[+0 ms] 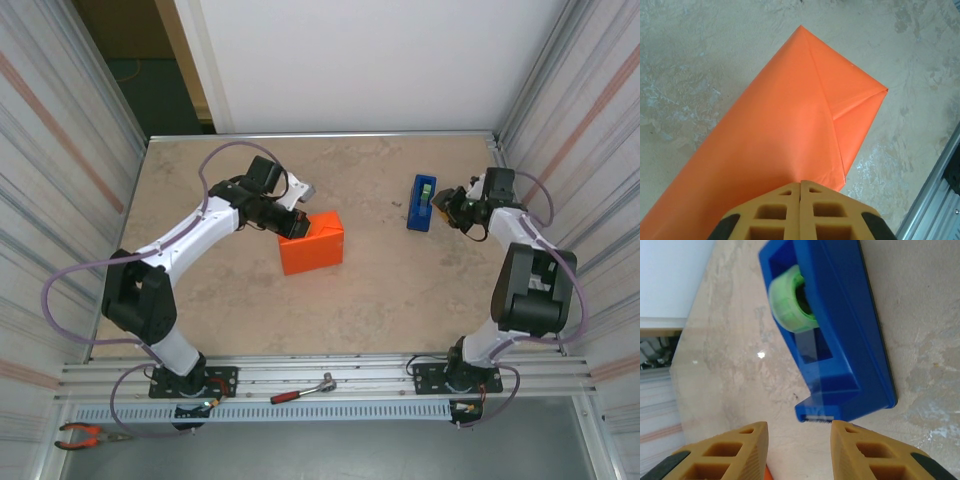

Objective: Wrap the gift box in paper

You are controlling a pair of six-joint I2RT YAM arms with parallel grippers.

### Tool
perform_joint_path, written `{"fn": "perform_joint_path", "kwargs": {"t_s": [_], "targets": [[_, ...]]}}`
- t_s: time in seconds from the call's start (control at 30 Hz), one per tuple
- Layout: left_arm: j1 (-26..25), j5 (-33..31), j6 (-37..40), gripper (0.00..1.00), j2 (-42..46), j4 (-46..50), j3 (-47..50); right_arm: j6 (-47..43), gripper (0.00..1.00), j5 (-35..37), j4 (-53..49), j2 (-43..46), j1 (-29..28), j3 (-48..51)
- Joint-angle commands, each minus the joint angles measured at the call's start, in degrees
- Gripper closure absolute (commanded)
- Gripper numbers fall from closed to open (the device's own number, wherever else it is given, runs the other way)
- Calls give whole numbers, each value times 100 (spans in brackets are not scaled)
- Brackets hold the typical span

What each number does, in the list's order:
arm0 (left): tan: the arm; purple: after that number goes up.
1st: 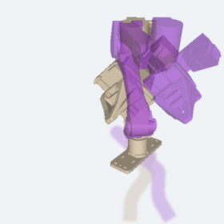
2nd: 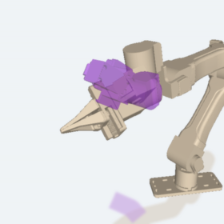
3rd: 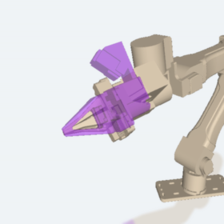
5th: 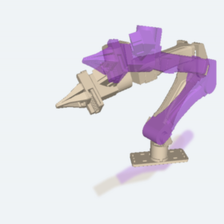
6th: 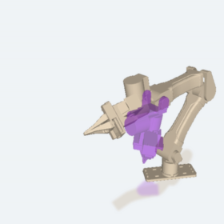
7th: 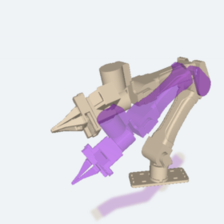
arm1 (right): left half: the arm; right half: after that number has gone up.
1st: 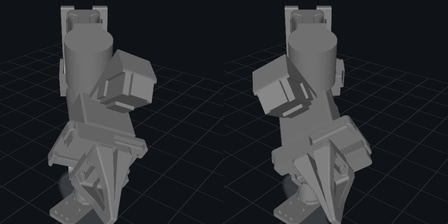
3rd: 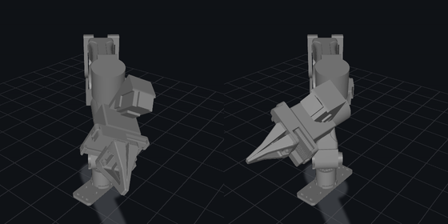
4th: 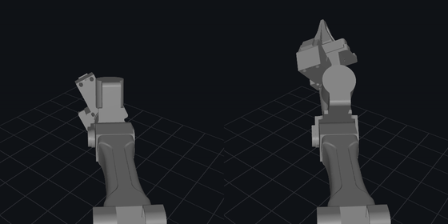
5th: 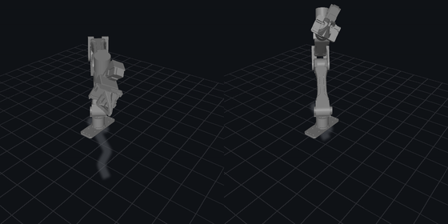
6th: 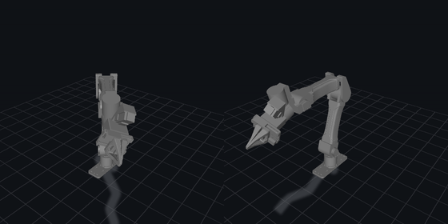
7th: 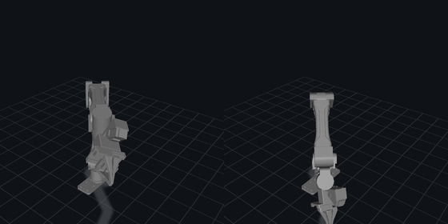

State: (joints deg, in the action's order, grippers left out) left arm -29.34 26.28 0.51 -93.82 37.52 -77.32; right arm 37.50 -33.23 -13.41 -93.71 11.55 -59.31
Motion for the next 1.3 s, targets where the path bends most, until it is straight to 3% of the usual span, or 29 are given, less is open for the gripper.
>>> {"fn": "perform_joint_path", "kwargs": {"t_s": [0.0,0.57,1.27], "targets": [[-39,-602,148,100,-203,411,326,-23,63,-358,275,-349,65,-246],[-50,-541,145,100,-233,300,438,-24,66,-804,699,-1258,84,-557],[-99,-510,147,100,-275,309,446,-28,71,-1026,795,-1606,-22,-702]]}}
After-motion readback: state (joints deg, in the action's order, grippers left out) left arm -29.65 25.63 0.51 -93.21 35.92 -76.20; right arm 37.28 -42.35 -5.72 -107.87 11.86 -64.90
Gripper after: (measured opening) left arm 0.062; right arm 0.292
